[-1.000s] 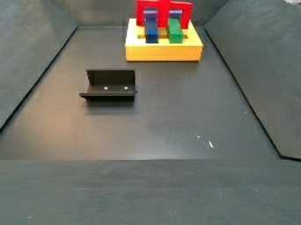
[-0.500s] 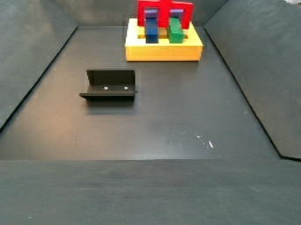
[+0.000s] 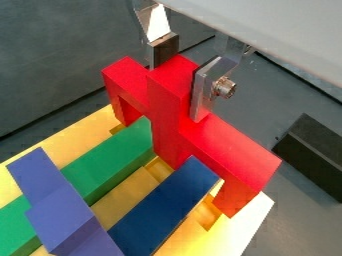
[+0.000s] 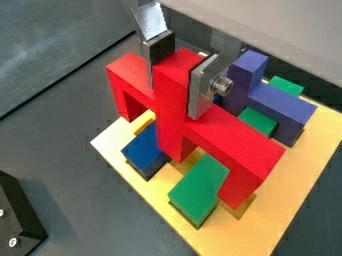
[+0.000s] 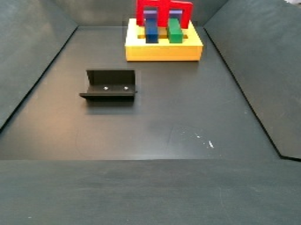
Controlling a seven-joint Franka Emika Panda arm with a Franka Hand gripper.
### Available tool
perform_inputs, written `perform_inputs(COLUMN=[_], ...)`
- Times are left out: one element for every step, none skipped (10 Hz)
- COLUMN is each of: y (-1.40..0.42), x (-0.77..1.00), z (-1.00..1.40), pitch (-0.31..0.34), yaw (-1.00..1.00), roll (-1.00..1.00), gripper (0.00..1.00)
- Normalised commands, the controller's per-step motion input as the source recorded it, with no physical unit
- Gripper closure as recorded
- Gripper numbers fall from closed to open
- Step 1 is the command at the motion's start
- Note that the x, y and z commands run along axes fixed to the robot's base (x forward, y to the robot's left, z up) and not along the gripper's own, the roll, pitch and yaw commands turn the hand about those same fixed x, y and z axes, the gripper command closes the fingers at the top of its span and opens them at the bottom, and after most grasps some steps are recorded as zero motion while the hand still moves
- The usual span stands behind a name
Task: Pick up the red object. Move up. Place the red object on the fixture. Regrasp the red object. Move to above the board. Insert the red object.
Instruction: Insert the red object.
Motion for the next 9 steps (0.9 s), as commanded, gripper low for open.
perform_inputs(y=[0.07, 0.00, 0.00, 0.01, 0.04, 0.00, 0.02, 0.00, 0.00], x=[-0.06, -0.04, 0.00, -0.07, -0.02, 0.03, 0.00, 0.19, 0.12], z=[0.02, 0.04, 0.05, 0.01, 0.00, -0.14, -0.22, -0.09, -0.15], pitch=[0.000, 0.000, 0.000, 0.000, -0.023, -0.030, 0.000, 0.000, 0.000], yaw=[0.00, 0.00, 0.00, 0.00, 0.00, 0.00, -0.12, -0.06, 0.00], roll=[-0.25, -0.29, -0.33, -0.30, -0.22, -0.04, 0.17, 0.12, 0.11], gripper=[1.00, 1.00, 1.00, 1.00, 1.00, 1.00, 1.00, 1.00, 1.00])
